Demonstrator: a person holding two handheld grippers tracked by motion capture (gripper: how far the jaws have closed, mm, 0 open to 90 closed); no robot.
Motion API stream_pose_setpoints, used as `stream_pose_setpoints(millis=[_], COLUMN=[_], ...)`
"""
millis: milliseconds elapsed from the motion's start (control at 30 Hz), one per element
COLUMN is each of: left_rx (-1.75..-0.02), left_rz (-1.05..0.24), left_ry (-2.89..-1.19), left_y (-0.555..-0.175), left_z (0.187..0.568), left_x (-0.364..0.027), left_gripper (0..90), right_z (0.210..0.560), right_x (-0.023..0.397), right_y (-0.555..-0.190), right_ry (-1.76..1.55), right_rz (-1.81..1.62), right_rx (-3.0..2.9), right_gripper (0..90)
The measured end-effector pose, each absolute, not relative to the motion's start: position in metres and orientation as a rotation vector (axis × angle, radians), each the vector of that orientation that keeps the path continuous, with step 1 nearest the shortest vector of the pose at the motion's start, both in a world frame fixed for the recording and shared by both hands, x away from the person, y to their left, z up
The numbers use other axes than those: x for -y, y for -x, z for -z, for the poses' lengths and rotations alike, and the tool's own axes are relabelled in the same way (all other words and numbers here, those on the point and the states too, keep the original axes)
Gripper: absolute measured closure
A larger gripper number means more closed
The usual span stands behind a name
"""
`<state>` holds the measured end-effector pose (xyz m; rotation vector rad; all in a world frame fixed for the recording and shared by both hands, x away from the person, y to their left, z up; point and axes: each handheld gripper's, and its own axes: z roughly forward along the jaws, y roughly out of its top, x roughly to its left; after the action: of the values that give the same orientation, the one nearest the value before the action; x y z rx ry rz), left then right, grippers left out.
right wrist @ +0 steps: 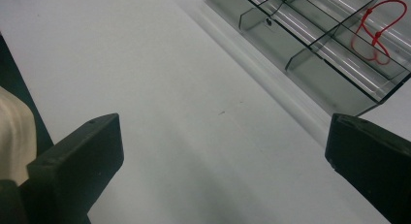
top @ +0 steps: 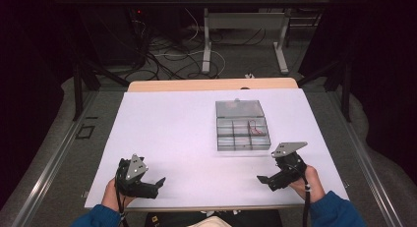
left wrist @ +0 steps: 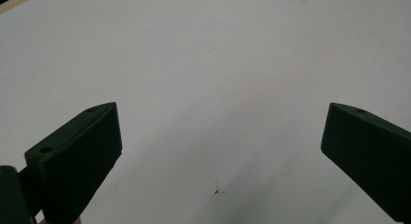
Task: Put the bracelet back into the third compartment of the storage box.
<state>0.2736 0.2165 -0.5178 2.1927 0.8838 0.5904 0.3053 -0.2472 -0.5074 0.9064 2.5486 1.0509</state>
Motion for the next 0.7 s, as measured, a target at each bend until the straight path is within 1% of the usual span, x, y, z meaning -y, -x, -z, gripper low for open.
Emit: stream_pose_setpoints(millis=[700], left_rx=[-0.891], left_rz=[-0.579], left_ry=[-2.193], left_y=[-0.273], left_z=[0.519], left_x=[-0.216], left_gripper=[1.1], right_z=[0.507], right_x=[0.264], right_y=[-0.283], right_ry=[-0.926], right_rz=[-1.058], right_rx=[-2.524], right_gripper=[0.0])
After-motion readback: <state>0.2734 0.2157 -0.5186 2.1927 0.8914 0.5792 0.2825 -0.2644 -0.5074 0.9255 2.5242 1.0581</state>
